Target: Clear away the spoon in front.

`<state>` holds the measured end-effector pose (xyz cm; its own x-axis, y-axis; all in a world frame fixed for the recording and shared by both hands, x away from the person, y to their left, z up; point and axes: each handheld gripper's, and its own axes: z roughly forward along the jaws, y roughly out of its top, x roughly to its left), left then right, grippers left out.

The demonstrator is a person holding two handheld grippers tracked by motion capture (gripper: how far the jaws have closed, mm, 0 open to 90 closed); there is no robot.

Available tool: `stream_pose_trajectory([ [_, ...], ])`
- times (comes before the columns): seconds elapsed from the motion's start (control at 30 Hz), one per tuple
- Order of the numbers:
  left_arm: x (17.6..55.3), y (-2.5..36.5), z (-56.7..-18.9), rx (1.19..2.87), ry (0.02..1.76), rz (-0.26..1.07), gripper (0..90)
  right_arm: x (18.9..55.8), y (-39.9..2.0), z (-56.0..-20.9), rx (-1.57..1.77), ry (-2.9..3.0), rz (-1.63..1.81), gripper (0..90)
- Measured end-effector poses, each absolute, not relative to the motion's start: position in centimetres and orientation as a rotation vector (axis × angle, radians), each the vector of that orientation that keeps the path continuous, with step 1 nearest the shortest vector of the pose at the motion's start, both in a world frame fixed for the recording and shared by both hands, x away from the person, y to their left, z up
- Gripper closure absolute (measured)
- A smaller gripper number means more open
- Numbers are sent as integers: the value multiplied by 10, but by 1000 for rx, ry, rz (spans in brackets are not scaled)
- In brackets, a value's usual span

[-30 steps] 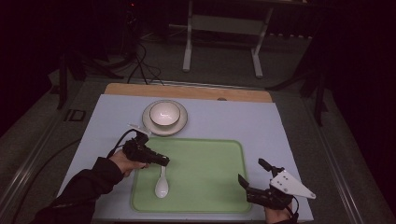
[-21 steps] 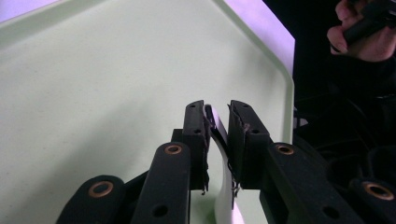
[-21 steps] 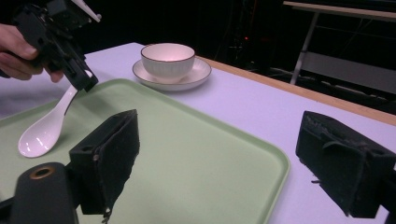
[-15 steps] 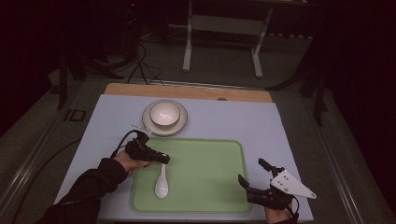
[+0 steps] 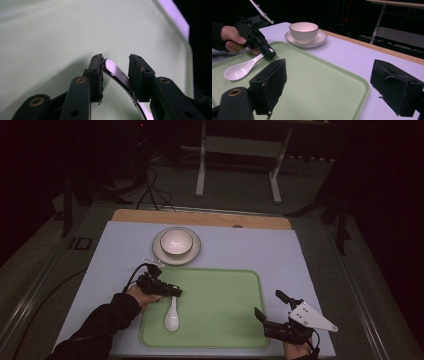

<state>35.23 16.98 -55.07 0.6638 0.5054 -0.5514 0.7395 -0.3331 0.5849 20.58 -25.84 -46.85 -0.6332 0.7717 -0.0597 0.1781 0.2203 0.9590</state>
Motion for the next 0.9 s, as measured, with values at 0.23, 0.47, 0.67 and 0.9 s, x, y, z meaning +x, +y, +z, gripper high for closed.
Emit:
stream_pose_trajectory([
  [0.23,352,173,-552,1990,983,-267,577,206,-257,-469,872,1967,1430,135],
  [0.47,351,176,-550,1969,973,-195,554,206,-257,-469,871,1969,1430,135],
  [0.67,349,180,-540,1946,947,-120,554,206,-257,-469,870,1969,1430,135],
  [0.9,340,177,-522,1944,893,-74,530,206,-257,-469,869,1967,1430,135],
])
